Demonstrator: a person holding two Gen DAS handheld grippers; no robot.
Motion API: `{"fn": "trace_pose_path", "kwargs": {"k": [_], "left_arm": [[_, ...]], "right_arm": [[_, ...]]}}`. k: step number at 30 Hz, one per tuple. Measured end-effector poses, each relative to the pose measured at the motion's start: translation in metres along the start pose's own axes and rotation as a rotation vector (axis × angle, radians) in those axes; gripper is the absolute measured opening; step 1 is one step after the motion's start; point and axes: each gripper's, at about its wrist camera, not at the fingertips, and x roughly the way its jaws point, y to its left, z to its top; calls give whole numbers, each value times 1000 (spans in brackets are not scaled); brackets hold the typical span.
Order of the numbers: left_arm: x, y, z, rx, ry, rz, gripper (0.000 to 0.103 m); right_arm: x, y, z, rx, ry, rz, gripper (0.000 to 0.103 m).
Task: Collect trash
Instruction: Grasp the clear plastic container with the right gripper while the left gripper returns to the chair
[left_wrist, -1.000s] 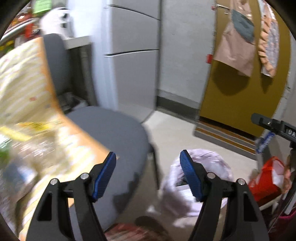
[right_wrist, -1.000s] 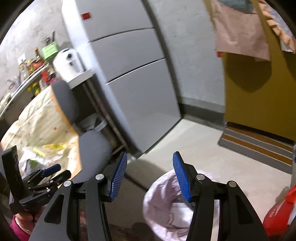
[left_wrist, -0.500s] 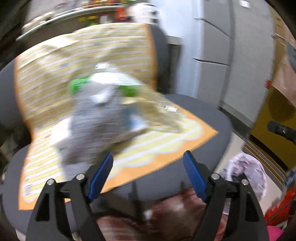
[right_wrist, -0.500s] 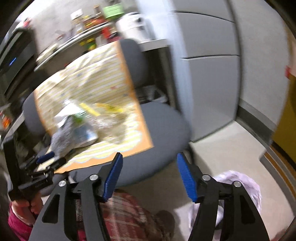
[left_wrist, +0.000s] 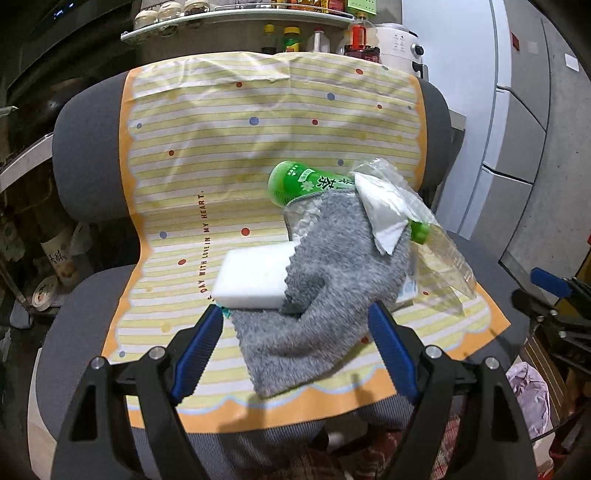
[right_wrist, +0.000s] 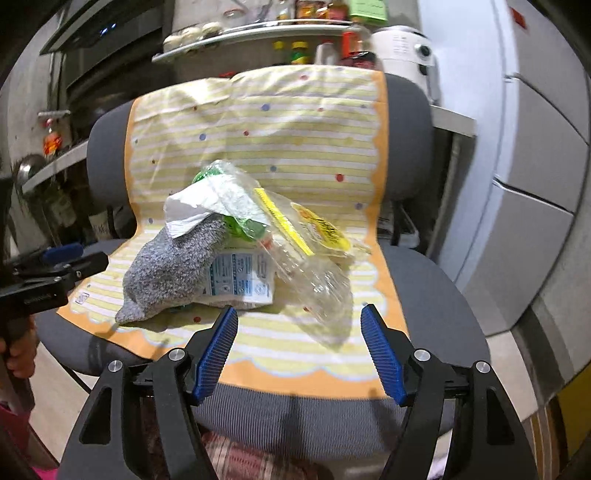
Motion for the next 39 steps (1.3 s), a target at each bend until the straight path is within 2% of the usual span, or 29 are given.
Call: {"fn": "trace_pose_path", "kwargs": {"k": [5,9,14,17,19,22,26,27,28,29,32,35,39], "left_arm": [[12,-5,11,22,12,-3,78],[21,-8,25,26,5,9,78],[32,-9,37,19,6,16,78],[37,-9,40,14,12,11,78],[38,-9,41,18,12,11,78],[40,-8,41,13,19,8,78],[39,-7,41,4,20,-3,78],[39,-7,41,5,18,-3,78],[37,-7,40,4,17,-5,79],[36,-6,40,2,16,-9,78],[33,-5,38,-5,13,-14,78],[28,-4,36,-7,7,-22,78],[21,-6,33,-9,0,-41,78]], "right_arm": [[15,-17,17,43,-6,32,70],[30,-32,33,43,-3,5,68],[51,-49,46,79,16,107,63],[54,-33,48,3,15,174,63],[56,-14,44,-80,18,181,63],[64,6,35,-172,30,132,61],[82,26,26,-289,33,-38,55],[85,27,26,-303,33,-64,47],[86,26,26,-308,30,-74,43],[86,24,27,-304,20,-85,31],[75,14,39,-260,-37,-102,28],[53,4,54,-182,-94,-113,12],[31,-12,64,-90,-113,-104,10]]}}
